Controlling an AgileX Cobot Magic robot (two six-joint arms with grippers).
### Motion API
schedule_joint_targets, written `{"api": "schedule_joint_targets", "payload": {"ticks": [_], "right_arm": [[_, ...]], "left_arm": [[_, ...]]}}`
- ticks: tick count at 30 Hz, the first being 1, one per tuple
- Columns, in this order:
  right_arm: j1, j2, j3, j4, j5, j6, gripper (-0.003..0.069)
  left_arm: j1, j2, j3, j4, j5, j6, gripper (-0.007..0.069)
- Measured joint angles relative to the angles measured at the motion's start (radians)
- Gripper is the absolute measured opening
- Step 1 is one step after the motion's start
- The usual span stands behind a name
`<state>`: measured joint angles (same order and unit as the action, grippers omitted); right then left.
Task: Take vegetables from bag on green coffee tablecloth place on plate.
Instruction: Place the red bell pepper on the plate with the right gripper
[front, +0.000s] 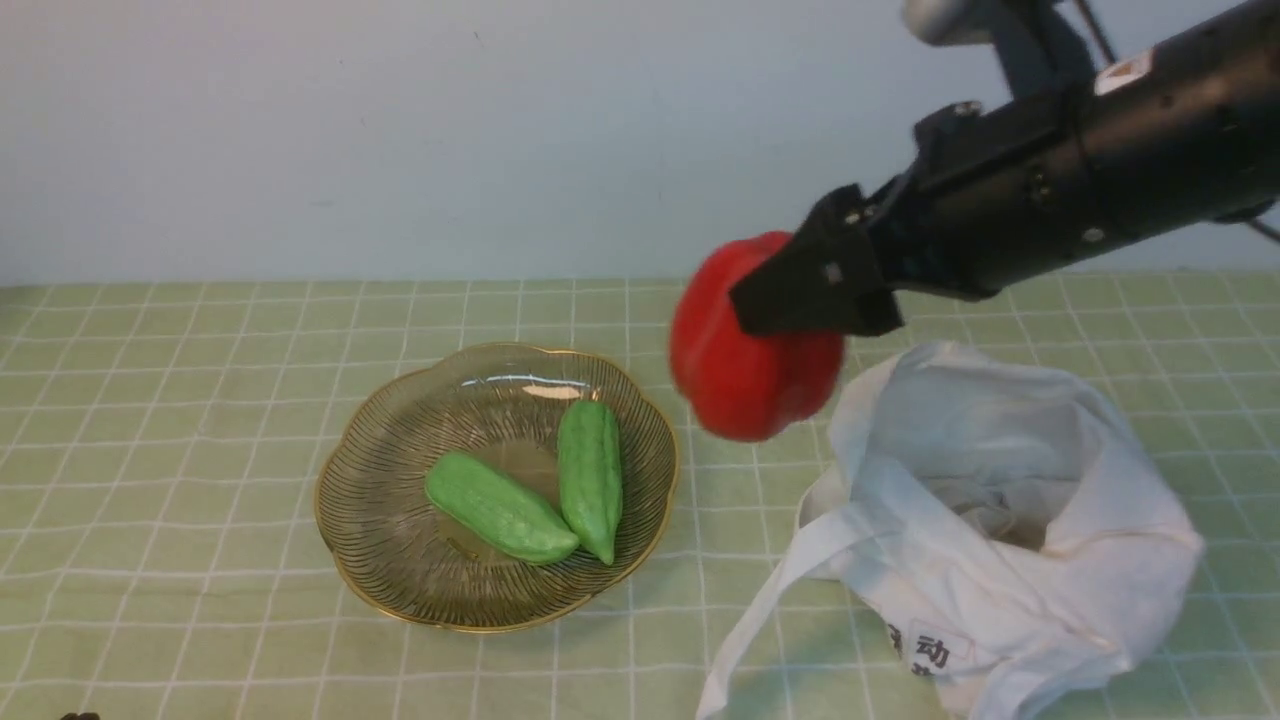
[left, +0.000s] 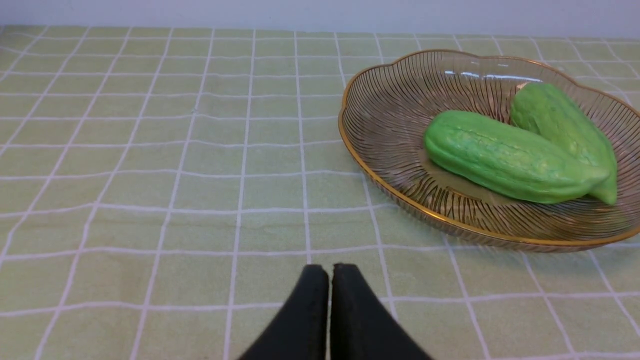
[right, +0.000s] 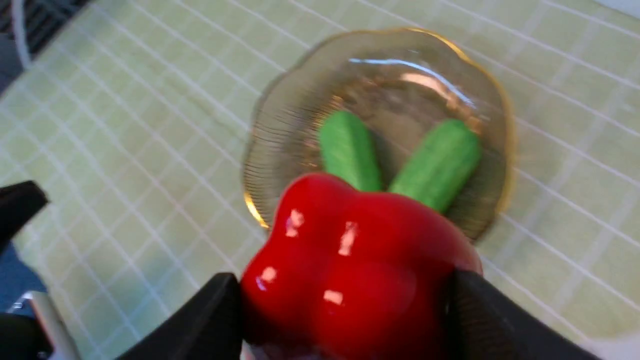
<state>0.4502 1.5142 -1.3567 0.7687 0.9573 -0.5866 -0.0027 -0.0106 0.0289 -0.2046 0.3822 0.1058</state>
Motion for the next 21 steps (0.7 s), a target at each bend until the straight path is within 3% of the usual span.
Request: {"api": "schedule_joint_targets", "payload": {"ticks": [2, 6, 16, 21], "right_arm": [[0.058, 0.071, -0.003, 0.079, -0.056, -0.09, 0.0477], [0.141, 0.221, -0.065, 0.117, -0.16, -0.149, 0.0477], [0.265, 0.551, -0.355, 0.078, -0.196, -0.109, 0.0477], [0.282, 0.632, -0.415, 0.048, -0.196, -0.071, 0.0477]], "left_arm": [[0.0, 0.0, 0.0, 0.0, 0.0, 0.0, -0.0005], [0.0, 0.0, 0.0, 0.0, 0.0, 0.0, -0.0005], [0.0, 0.0, 0.0, 0.0, 0.0, 0.0, -0.0005], [0.0, 0.0, 0.0, 0.0, 0.0, 0.0, -0.0005]]}}
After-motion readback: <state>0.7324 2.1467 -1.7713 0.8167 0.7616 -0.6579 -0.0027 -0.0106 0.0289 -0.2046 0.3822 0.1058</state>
